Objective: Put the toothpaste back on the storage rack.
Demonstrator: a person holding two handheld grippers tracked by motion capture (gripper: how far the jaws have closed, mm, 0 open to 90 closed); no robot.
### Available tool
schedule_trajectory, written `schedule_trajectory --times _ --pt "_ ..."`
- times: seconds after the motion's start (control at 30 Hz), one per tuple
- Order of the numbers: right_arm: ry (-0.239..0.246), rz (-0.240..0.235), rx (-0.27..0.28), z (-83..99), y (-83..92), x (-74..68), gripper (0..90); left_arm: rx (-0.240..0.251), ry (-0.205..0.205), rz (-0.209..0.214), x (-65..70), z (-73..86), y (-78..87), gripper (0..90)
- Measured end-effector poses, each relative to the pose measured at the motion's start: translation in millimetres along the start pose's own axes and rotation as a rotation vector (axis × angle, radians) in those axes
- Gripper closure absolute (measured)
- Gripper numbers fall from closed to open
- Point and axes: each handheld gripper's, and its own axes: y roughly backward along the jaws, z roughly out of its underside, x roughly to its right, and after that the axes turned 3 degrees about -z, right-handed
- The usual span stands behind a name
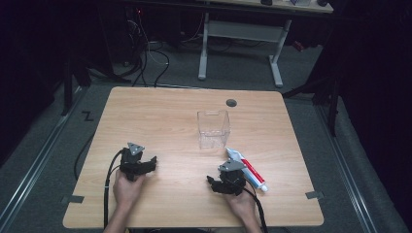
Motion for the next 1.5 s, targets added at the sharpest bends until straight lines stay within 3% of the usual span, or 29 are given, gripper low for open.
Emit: schedule_trajectory --times 0.83,1.1,1.2,1.27,1.5 --pt "0.000 -0.002 -0.001 -0.1 -0.1 -0.1 33.7 -0.002 0.000 0.001 -0.1 -0.2 0.1 25.7" --pt "-0.015 0.020 0.001 0.4 0.2 -2.2 34.0 -0.002 0.000 0.001 -0.1 -0.2 0.1 25.8" --pt "-0.024 0.027 0.005 0.5 0.1 -2.6 35.7 -0.003 0.000 0.002 -0.2 -0.1 0.3 25.8" --pt "-0.037 0.050 0.010 1.4 1.6 -3.7 41.9 -0.003 -0.001 0.002 -0.3 -0.1 0.3 25.7" --pt "-0.047 0.054 0.019 3.7 4.2 -4.6 46.9 -0.003 -0.001 0.001 -0.3 -0.1 0.3 25.7"
